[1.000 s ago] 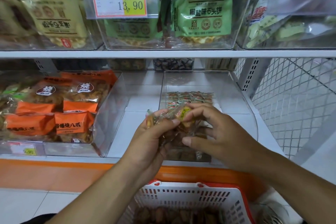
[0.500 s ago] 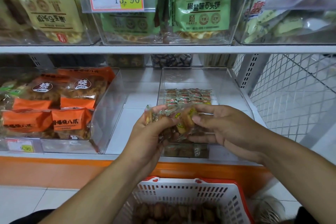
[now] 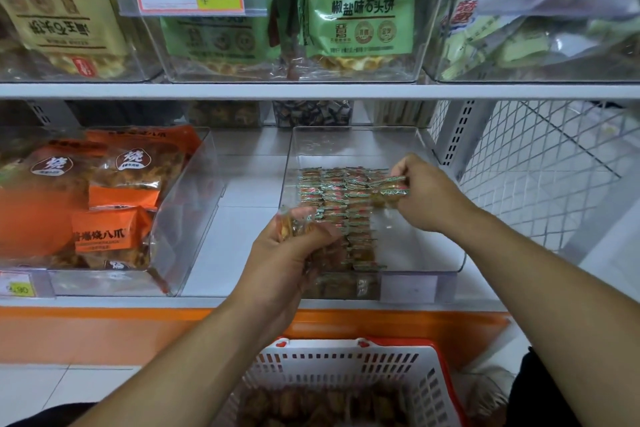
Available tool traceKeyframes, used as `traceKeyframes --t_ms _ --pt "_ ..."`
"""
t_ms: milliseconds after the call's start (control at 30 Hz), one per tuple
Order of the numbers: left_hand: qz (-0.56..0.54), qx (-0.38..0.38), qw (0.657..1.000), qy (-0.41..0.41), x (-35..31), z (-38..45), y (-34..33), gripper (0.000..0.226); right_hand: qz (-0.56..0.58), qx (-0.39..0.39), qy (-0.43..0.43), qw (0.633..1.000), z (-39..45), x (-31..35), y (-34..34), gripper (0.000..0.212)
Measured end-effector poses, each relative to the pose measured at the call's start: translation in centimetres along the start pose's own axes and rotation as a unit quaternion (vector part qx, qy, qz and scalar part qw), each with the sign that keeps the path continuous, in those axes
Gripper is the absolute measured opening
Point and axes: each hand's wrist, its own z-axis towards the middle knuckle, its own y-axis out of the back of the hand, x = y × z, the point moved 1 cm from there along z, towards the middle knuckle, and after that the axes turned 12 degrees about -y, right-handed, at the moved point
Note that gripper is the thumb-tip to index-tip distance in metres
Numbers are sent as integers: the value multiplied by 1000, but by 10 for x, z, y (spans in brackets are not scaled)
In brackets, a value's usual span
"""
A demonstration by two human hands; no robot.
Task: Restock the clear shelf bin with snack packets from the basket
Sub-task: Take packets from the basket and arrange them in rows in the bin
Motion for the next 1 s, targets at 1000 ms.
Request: traceKeyframes --t_ms 1000 --pt "-165 10 982 95 0 8 5 30 93 83 92 988 -6 42 -6 35"
